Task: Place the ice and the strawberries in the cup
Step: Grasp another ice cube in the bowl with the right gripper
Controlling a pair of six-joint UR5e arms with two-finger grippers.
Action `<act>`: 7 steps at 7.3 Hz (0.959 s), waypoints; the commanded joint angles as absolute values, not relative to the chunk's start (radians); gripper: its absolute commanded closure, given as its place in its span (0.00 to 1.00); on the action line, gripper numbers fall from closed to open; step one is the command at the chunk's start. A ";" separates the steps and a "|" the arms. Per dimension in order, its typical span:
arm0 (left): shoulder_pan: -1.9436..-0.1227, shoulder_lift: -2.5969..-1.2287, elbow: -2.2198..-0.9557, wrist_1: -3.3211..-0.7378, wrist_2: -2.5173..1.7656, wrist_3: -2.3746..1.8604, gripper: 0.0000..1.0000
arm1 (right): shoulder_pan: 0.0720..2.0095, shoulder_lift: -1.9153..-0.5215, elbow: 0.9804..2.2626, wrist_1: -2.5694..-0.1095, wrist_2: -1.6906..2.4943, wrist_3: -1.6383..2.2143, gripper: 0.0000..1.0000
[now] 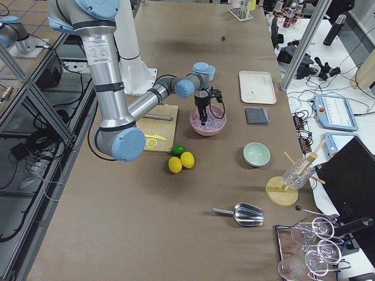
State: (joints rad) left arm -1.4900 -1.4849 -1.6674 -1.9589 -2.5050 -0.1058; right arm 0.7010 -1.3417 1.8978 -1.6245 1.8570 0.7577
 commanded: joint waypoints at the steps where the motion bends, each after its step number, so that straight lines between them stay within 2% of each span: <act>1: -1.486 -1.485 -1.667 -1.959 -2.505 -0.106 0.02 | 0.701 -1.354 1.896 -1.624 1.853 0.756 0.47; 4: -1.485 -1.485 -1.667 -1.959 -2.505 -0.106 0.02 | 0.690 -1.351 1.878 -1.624 1.833 0.756 0.55; 5: -1.485 -1.485 -1.667 -1.959 -2.505 -0.104 0.02 | 0.689 -1.348 1.876 -1.624 1.832 0.756 0.80; 6: -1.485 -1.486 -1.667 -1.959 -2.505 -0.106 0.02 | 0.690 -1.345 1.878 -1.626 1.833 0.749 1.00; 7: -1.485 -1.486 -1.667 -1.959 -2.503 -0.106 0.02 | 0.690 -1.342 1.882 -1.626 1.836 0.746 1.00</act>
State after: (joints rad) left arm -1.4849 -1.4858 -1.6674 -1.9589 -2.5047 -0.1054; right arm 0.6901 -1.3461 1.8786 -1.6254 1.8338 0.7505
